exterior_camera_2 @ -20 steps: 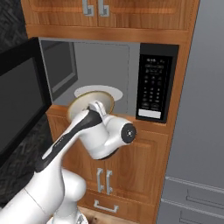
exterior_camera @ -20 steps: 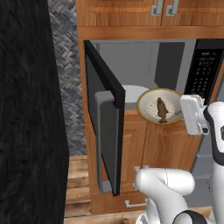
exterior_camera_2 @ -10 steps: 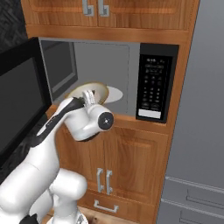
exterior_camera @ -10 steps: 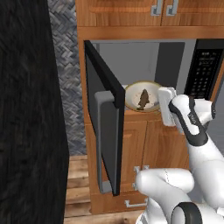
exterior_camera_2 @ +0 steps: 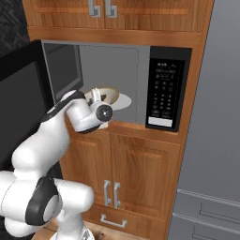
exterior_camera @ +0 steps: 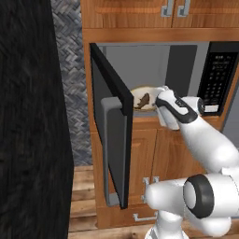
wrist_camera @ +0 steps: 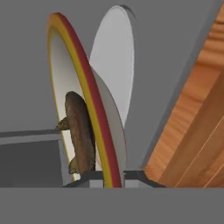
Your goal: Remove the tangerine from the bowl and place it on the small plate. Then place the bowl with only the fish in the microwave, close the door, and press the start button to microwave the fish.
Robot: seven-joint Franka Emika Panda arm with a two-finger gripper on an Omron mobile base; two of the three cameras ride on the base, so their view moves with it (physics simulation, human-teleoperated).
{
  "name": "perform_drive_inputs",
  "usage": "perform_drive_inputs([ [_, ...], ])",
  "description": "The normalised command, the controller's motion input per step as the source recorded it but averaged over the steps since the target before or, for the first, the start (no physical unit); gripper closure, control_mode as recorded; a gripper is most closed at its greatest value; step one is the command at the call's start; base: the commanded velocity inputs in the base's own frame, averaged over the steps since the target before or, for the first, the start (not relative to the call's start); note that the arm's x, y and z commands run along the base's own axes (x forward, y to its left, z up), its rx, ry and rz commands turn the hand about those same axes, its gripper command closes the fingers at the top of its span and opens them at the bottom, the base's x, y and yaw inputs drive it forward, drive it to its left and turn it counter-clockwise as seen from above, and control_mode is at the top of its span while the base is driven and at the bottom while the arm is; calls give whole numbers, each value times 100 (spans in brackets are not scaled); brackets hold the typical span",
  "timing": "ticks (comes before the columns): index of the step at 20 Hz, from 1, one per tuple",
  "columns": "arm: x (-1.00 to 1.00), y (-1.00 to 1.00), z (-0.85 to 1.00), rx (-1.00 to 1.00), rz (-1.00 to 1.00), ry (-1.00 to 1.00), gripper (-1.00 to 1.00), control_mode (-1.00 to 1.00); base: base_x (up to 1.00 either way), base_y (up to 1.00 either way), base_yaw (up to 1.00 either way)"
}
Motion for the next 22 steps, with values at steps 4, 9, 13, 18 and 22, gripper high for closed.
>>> perform_drive_inputs([
  [4,69,0,0,0,0,24,100,-100,0,0,0],
  [9,71,-6,-2,4,0,17,100,-100,0,0,0],
  [13,55,-6,-11,1,0,6,100,-100,0,0,0],
  [18,44,-1,-41,0,0,1,-100,-100,0,0,0],
  [22,21,0,-49,3,2,0,-100,-100,0,0,0],
])
